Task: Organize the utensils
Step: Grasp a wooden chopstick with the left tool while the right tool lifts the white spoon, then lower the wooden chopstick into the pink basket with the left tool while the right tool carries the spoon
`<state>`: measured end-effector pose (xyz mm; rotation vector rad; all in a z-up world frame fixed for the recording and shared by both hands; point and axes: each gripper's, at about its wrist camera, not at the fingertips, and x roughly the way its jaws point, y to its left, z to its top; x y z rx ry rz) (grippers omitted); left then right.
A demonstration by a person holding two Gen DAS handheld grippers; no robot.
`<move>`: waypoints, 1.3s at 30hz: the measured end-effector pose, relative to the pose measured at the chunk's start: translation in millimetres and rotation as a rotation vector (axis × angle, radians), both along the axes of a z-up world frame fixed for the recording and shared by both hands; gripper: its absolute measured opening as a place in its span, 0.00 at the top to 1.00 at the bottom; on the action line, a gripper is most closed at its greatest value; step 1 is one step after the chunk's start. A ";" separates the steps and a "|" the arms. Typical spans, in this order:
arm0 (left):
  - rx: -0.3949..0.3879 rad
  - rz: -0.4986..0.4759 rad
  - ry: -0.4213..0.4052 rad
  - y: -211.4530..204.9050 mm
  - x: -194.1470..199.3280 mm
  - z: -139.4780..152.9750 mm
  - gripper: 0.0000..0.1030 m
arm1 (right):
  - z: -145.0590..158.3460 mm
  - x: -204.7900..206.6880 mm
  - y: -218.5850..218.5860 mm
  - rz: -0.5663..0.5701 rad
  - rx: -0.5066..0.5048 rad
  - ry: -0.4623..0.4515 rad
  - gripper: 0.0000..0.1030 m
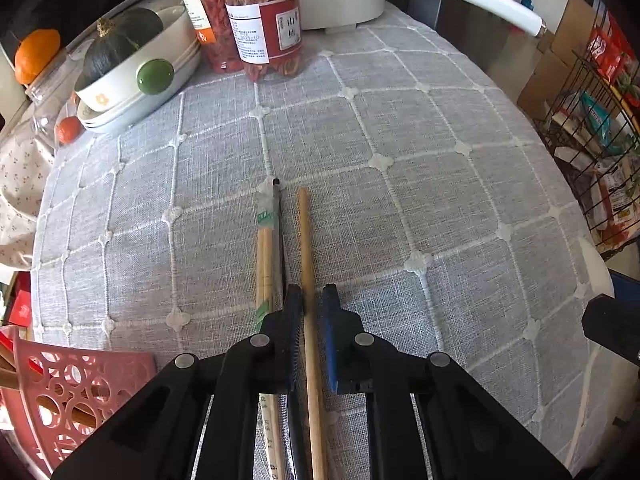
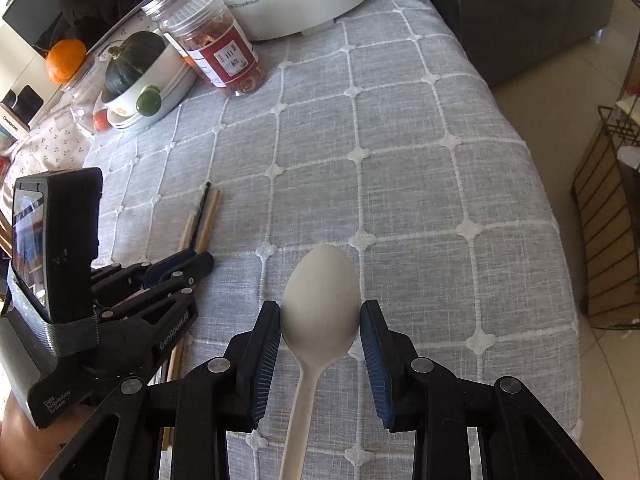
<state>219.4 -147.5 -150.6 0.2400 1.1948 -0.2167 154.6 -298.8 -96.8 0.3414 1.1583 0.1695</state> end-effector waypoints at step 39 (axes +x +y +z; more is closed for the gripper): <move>-0.368 -0.111 -0.627 102.7 -163.1 197.1 0.94 | 98.0 -60.9 55.5 0.033 -0.136 -0.474 0.65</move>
